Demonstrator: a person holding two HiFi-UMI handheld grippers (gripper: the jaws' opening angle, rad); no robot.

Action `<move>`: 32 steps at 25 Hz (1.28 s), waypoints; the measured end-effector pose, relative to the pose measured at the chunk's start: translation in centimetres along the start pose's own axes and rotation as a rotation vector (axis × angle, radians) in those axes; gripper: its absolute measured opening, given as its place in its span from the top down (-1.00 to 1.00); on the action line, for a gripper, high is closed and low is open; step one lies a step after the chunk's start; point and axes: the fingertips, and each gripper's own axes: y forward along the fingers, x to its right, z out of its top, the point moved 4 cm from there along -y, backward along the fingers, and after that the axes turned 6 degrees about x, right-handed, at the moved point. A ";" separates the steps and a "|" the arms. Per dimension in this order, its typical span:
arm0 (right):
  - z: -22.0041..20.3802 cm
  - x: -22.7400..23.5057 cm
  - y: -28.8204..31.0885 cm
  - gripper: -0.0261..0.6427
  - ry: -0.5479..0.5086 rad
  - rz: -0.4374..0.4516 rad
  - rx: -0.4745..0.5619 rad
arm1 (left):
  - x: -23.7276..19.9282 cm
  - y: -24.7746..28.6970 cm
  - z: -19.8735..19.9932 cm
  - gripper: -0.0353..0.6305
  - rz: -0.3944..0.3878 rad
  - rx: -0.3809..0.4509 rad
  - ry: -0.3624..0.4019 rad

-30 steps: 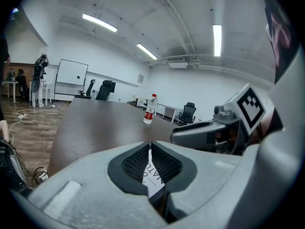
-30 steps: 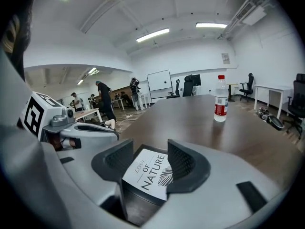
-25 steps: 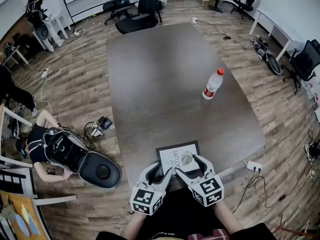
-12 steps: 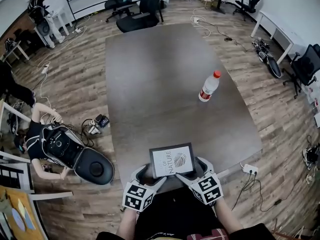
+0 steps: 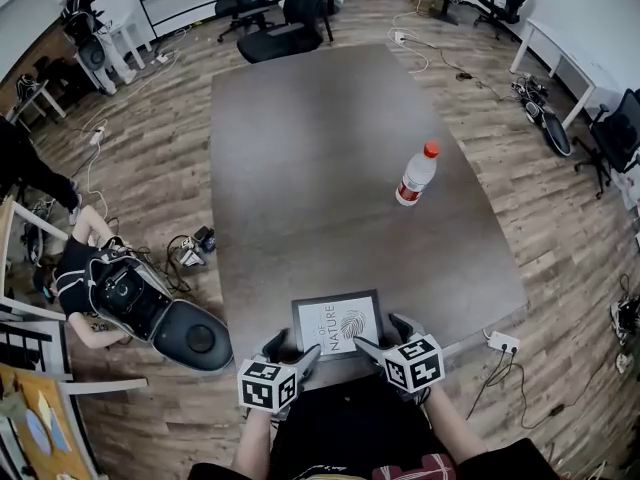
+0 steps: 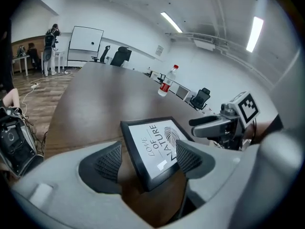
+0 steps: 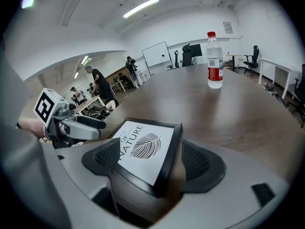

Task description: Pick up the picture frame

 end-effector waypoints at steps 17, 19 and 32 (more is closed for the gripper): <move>-0.7 2.1 3.5 0.23 0.017 -0.127 -0.141 | -2.6 2.7 0.2 -0.14 0.113 -0.097 -0.108; -1.0 2.5 3.6 0.23 0.021 -0.146 -0.164 | -2.6 3.0 -0.1 -0.12 0.124 -0.140 -0.075; -1.2 2.6 4.1 0.33 0.031 -0.213 -0.191 | -2.8 4.0 -0.7 0.40 0.189 -0.199 -0.043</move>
